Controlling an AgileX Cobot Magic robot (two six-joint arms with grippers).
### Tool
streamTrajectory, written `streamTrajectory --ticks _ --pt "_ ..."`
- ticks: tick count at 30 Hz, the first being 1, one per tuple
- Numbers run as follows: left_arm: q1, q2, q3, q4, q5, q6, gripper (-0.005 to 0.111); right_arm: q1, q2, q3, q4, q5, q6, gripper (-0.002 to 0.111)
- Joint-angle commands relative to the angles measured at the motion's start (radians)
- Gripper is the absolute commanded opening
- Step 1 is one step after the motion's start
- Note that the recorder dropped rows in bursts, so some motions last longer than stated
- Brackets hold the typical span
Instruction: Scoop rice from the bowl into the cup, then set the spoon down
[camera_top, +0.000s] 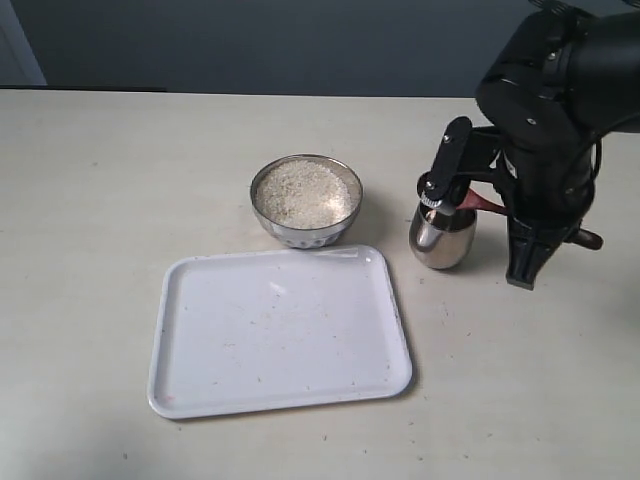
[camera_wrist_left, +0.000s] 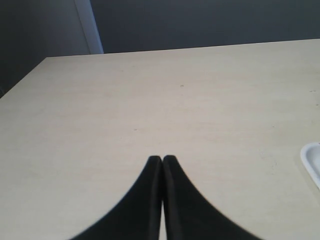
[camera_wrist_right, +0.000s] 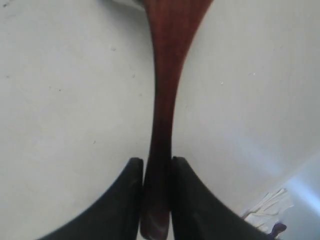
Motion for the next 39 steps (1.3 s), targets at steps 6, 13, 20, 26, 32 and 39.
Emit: streamTrajectory --ticks 6,13,20,26,32,39 --pt "-0.002 0.001 -0.008 0.002 -0.008 -0.005 0.001 -0.06 -0.03 0.082 -0.05 -0.111 0.028 -0.001" --pt "-0.002 0.001 -0.008 0.002 -0.008 -0.005 0.001 -0.06 -0.03 0.088 -0.096 -0.201 0.087 -0.001" --pt "-0.002 0.001 -0.008 0.002 -0.01 -0.005 0.001 -0.06 -0.018 0.119 -0.143 -0.236 0.09 -0.001" --pt "-0.002 0.001 -0.008 0.002 -0.01 -0.005 0.001 -0.06 0.022 0.136 -0.181 -0.244 0.162 -0.001" --pt "-0.002 0.001 -0.008 0.002 -0.01 -0.005 0.001 -0.06 0.032 0.138 -0.25 -0.248 0.238 -0.001" --pt "-0.002 0.001 -0.008 0.002 -0.01 -0.005 0.001 -0.058 0.033 0.195 -0.362 -0.253 0.329 -0.001"
